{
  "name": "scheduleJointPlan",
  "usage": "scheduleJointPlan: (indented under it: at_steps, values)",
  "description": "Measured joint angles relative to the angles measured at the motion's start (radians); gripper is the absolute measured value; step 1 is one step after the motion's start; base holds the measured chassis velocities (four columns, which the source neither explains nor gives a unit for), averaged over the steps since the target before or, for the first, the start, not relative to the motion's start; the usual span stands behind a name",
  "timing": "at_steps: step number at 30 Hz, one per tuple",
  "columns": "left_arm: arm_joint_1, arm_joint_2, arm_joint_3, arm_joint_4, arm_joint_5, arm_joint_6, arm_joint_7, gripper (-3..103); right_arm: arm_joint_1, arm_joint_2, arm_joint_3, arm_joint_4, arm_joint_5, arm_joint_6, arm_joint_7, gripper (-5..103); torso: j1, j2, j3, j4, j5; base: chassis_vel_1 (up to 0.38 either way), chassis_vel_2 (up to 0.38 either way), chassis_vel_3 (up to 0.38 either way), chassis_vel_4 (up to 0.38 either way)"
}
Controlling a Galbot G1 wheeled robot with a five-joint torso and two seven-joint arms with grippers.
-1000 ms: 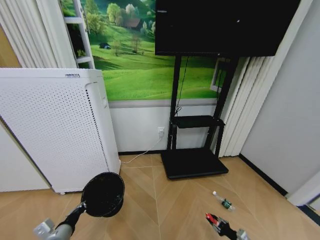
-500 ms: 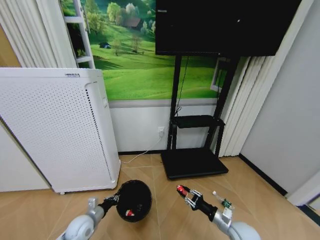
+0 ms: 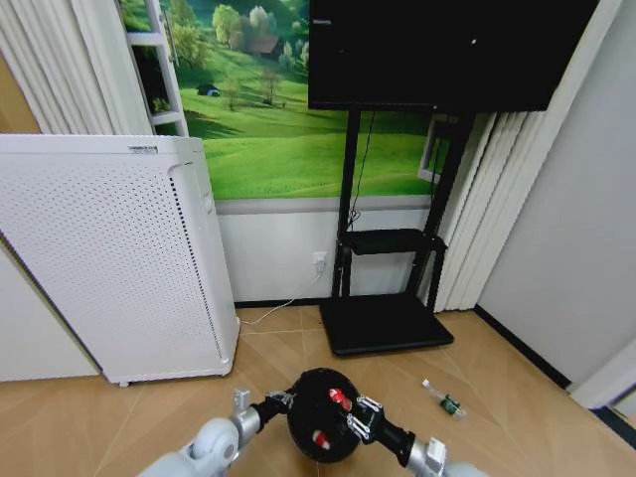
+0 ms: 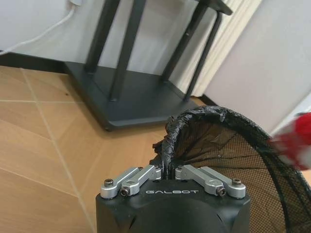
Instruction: Pick up the trash bin and place the garbage on the floor into it.
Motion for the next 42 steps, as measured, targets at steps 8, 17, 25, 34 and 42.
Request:
scheduleJointPlan:
  at_steps: [8,17,25,34,42]
  values:
    - [0.092,0.003,-0.129,-0.046,0.009,0.0,0.02,7,-0.009,0.011,-0.014,-0.014,0.018,0.021,-0.035,49,0.0,0.0,0.0,0.0003,-0.0001,0.0,0.0,0.0,0.0]
    - [0.195,-0.04,-0.269,-0.074,0.013,0.001,-0.005,7,-0.04,0.036,-0.011,0.008,0.068,0.016,-0.003,82,0.0,0.0,0.0,-0.0001,-0.0004,0.0,0.0,0.0,0.0]
    - [0.243,-0.089,-0.468,-0.117,-0.093,0.019,-0.226,7,-0.097,0.073,0.049,0.027,0.134,0.027,0.018,100,0.0,0.0,0.0,0.0005,-0.0002,0.0,0.0,0.0,0.0]
    - [0.313,-0.104,-0.632,-0.159,-0.142,0.015,-0.344,7,-0.139,0.111,0.077,0.04,0.155,0.021,0.025,100,0.0,0.0,0.0,0.0005,-0.0003,-0.061,-0.104,0.061,0.104]
    - [0.43,-0.143,-0.709,-0.196,-0.112,0.018,-0.307,7,-0.097,0.109,0.065,-0.053,0.12,0.022,0.046,100,0.0,0.0,0.0,0.0002,0.0,-0.146,-0.257,0.155,0.275]
